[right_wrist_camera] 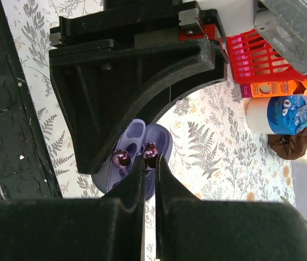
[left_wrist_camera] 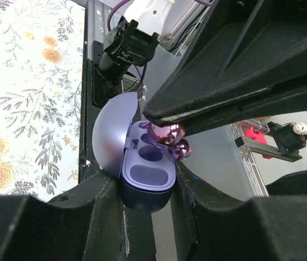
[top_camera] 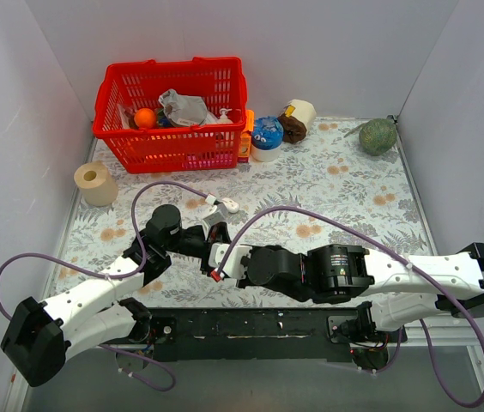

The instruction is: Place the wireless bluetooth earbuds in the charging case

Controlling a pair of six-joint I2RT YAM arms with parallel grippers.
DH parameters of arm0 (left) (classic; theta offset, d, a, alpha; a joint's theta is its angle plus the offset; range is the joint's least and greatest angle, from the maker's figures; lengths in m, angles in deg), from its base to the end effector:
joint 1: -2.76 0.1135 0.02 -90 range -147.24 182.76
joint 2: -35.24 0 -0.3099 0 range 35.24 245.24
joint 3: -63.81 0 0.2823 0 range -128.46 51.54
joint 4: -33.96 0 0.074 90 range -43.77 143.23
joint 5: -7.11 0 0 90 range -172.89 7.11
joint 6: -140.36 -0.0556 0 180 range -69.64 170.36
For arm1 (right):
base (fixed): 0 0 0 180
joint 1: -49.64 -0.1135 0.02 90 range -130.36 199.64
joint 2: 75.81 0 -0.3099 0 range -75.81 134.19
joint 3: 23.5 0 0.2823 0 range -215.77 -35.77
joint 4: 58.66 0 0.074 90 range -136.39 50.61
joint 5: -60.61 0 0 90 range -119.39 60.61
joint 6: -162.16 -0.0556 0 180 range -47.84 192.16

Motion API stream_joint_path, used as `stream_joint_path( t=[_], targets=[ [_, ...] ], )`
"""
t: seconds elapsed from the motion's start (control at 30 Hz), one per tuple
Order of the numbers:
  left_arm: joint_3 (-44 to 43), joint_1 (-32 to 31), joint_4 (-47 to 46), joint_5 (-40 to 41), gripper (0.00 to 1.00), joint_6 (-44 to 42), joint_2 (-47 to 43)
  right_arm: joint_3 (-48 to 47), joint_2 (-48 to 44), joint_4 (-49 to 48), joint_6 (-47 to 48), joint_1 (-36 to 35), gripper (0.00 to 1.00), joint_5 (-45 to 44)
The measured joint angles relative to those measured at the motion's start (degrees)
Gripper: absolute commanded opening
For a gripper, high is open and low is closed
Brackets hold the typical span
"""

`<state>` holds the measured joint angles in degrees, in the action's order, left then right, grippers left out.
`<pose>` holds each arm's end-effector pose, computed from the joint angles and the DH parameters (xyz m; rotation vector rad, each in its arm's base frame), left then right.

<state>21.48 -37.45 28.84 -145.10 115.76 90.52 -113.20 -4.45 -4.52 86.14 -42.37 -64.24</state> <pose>0.1344 -0.1780 0.2913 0.5876 2.1700 -2.1076 0.0217 0.2869 0.4260 -1.4383 1.4962 0.1604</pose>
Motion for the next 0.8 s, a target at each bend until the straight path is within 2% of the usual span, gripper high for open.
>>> stream_joint_path(
  t=[0.23, 0.5, 0.8],
  targets=[
    [0.00, 0.02, -0.70, -0.13, 0.00, 0.57, -0.42, 0.02, 0.37, -0.11, 0.00, 0.96, 0.02, -0.96],
    [0.02, 0.02, -1.18, -0.15, 0.00, 2.40, -0.57, 0.02, 0.39, -0.13, -0.22, 1.51, 0.18, -0.92],
    [1.27, 0.02, -5.79, -0.87, 0.00, 6.45, 1.51, 0.02, 0.42, -0.02, -0.48, 1.68, 0.25, -1.40]
  ],
)
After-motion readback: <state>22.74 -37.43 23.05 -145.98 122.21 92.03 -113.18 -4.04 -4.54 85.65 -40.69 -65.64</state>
